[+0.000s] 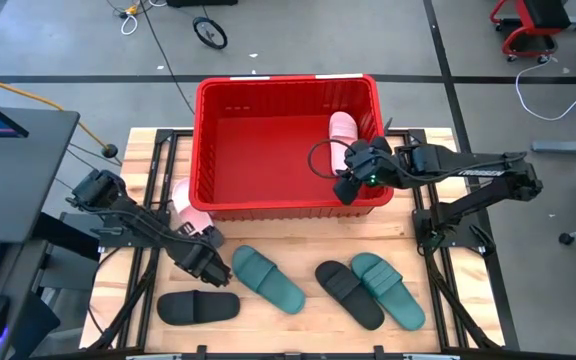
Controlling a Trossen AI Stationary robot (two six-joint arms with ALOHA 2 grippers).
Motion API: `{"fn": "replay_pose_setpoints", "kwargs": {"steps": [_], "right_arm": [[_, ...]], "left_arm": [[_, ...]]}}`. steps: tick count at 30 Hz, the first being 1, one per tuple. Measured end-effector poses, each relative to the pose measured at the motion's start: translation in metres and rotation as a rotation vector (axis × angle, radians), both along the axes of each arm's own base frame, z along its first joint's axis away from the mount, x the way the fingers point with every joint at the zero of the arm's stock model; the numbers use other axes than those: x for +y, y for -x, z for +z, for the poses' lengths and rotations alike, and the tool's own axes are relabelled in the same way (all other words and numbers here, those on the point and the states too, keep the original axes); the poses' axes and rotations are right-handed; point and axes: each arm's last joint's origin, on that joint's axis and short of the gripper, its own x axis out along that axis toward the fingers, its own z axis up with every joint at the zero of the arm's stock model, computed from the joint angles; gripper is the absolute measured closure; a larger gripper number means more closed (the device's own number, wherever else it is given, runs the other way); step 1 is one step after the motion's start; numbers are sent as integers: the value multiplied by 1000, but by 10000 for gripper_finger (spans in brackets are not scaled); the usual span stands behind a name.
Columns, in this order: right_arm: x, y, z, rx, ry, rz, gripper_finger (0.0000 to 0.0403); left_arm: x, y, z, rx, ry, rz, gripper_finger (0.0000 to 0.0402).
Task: Pick and place slides into bin
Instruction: Put the pink slipper into the red bin
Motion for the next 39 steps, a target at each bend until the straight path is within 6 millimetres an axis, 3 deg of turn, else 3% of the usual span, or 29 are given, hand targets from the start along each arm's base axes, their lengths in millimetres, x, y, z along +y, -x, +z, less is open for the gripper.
{"fn": "replay_pose_setpoints", "kwargs": {"steps": [5, 15, 18, 22, 25, 30, 39], "right_arm": [[0, 0, 0, -2, -2, -3, 226], [0, 0, 0, -19, -22, -26, 226], [0, 0, 0, -19, -22, -26, 226], [0, 0, 0, -19, -22, -26, 229], [0, 0, 0, -19, -22, -26, 231], [0, 0, 0, -18, -21, -25, 234], [0, 0, 0, -14, -16, -19, 236]], "left_arm": [[9, 9, -10, 50, -43, 19, 230], [11, 7, -14, 8, -69, -40, 240], [11, 7, -15, 1, -68, -44, 281], [10, 6, -15, -5, -54, -44, 375], [7, 4, -12, 12, -5, -40, 384], [-12, -17, 11, -38, 174, -103, 392], [-32, -46, 65, -199, 235, -177, 393]]}}
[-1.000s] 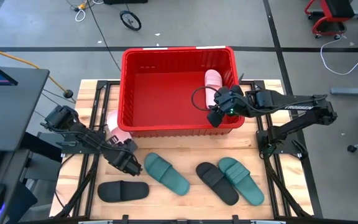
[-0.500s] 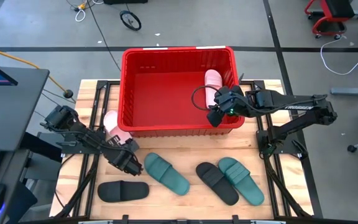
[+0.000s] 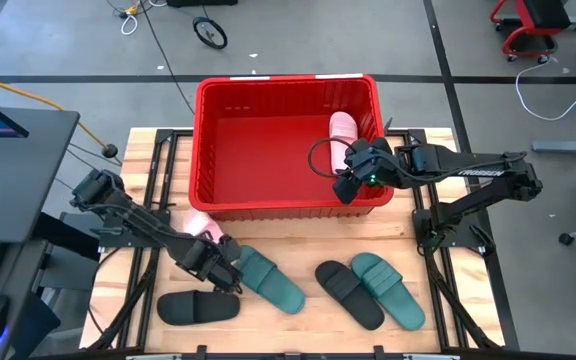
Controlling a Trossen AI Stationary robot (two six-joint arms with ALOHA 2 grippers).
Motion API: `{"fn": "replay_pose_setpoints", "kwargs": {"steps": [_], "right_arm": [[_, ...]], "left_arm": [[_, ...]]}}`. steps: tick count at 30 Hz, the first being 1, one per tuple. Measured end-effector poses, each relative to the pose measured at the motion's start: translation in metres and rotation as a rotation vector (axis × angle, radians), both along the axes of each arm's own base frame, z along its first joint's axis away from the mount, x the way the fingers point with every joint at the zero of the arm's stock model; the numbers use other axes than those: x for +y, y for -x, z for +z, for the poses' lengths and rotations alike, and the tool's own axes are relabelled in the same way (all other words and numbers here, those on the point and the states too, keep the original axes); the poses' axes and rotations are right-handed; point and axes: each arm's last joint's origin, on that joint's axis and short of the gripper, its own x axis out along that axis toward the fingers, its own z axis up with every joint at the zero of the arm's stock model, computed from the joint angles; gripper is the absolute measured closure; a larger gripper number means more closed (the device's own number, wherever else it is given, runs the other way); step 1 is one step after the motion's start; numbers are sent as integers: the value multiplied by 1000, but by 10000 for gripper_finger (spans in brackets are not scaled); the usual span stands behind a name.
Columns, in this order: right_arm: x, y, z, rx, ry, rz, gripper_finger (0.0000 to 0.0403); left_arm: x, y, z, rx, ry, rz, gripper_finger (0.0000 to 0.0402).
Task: Pick and place slides into bin
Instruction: Put the pink slipper into the red bin
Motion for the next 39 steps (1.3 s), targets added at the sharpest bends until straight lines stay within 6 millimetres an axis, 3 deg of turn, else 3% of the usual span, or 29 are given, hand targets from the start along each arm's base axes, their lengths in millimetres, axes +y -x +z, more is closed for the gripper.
{"fn": "replay_pose_setpoints", "kwargs": {"steps": [8, 14, 20, 26, 29, 33, 39], "right_arm": [[0, 0, 0, 4, 5, 7, 238], [0, 0, 0, 0, -4, 4, 238], [2, 0, 0, -12, -40, 10, 238], [14, -1, 0, -9, -45, 66, 238], [25, -1, 0, -8, -45, 110, 238], [38, 0, 0, -7, -46, 163, 238], [48, 1, 0, -22, -28, 160, 238]], "left_arm": [[-12, -18, 75, -144, 65, -96, 393], [-2, -18, 145, -241, 89, -116, 395], [6, -12, 215, -472, 115, -249, 395], [26, 0, 269, -697, -41, -331, 395], [45, 4, 285, -736, -225, -355, 395], [78, -4, 290, -696, -426, -391, 395], [127, -48, 259, -405, -679, -599, 396]]}}
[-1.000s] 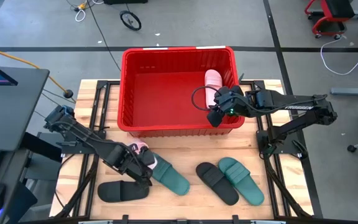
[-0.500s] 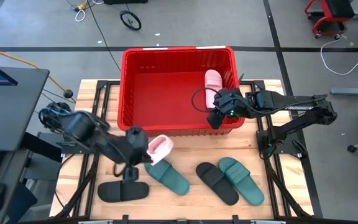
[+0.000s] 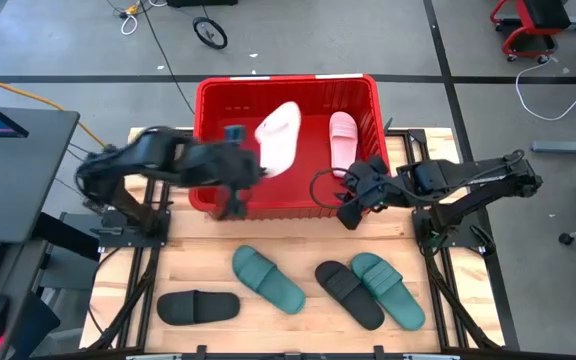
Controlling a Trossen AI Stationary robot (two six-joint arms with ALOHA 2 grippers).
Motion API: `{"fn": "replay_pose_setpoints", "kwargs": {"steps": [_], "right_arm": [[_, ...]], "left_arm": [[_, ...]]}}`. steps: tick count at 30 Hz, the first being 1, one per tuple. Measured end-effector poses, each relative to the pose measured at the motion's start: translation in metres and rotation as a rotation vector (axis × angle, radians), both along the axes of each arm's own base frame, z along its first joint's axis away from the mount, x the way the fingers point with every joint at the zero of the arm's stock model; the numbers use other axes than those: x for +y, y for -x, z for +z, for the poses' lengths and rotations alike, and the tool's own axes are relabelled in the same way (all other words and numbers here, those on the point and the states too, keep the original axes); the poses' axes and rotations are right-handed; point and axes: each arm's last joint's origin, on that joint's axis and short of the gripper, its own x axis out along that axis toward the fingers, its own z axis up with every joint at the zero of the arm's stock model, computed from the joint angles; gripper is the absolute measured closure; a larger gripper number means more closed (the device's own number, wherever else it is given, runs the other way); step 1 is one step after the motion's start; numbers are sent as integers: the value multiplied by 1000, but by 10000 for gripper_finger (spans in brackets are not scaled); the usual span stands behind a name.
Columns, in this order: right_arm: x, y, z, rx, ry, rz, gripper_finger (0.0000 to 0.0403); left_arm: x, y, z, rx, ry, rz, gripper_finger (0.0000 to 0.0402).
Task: Pick and place slides into bin
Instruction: Put the pink slipper into the red bin
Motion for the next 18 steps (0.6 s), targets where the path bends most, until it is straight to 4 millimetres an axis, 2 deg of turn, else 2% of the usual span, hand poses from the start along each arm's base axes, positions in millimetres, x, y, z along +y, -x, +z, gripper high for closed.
{"fn": "replay_pose_setpoints", "kwargs": {"steps": [5, 10, 14, 18], "right_arm": [[1, 0, 0, -53, -67, -99, 238], [0, 0, 1, -96, -111, -183, 238], [-2, 1, 1, -129, -94, -257, 238], [-3, 2, 1, -150, -100, -311, 238]], "left_arm": [[47, -51, -52, 232, -47, 5, 396], [90, -101, -116, 452, -115, -33, 396], [115, -130, -162, 566, -146, -74, 396], [129, -150, -195, 607, -179, -114, 396]]}}
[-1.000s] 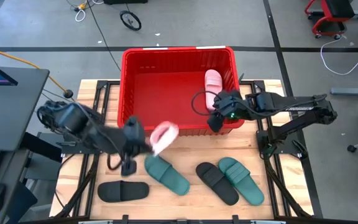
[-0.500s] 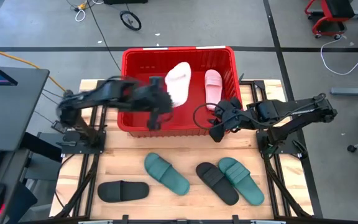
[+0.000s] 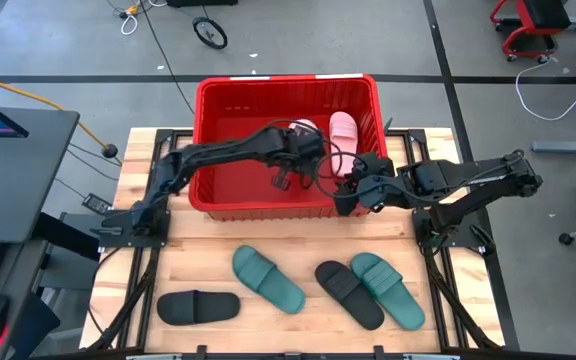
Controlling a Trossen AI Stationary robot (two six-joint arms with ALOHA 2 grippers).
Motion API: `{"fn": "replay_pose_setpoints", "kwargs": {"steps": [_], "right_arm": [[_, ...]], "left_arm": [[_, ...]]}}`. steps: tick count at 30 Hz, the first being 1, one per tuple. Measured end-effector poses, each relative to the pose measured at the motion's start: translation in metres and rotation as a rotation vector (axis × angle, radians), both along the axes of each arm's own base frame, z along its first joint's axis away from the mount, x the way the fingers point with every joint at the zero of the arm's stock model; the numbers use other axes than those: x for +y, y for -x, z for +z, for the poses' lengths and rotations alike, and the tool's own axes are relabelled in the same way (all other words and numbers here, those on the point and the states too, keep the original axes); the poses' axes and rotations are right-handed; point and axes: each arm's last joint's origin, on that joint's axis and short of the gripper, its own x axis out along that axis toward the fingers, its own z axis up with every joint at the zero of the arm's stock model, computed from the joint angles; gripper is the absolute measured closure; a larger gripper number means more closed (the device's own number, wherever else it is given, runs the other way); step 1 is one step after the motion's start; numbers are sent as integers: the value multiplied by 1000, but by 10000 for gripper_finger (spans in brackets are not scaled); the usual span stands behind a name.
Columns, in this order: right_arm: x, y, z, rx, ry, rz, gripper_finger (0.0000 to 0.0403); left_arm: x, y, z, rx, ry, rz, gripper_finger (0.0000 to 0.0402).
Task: Pick and place slides into bin
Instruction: Put the pink slipper into the red bin
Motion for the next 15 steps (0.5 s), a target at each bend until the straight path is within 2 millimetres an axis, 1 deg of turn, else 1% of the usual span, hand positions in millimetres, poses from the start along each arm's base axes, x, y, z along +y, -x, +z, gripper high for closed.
{"fn": "replay_pose_setpoints", "kwargs": {"steps": [3, 7, 11, 15], "right_arm": [[0, 3, -2, 37, 8, 2, 238], [-1, 7, -5, 96, 18, 1, 238], [-2, 9, -7, 127, 24, 0, 238], [-2, 10, -8, 141, 26, 1, 238]], "left_arm": [[6, -12, -14, -19, -18, -24, 396], [14, -23, -21, -89, -44, -28, 396], [23, -26, -23, -123, -56, -11, 394], [30, -24, -27, -120, -44, 35, 362]]}}
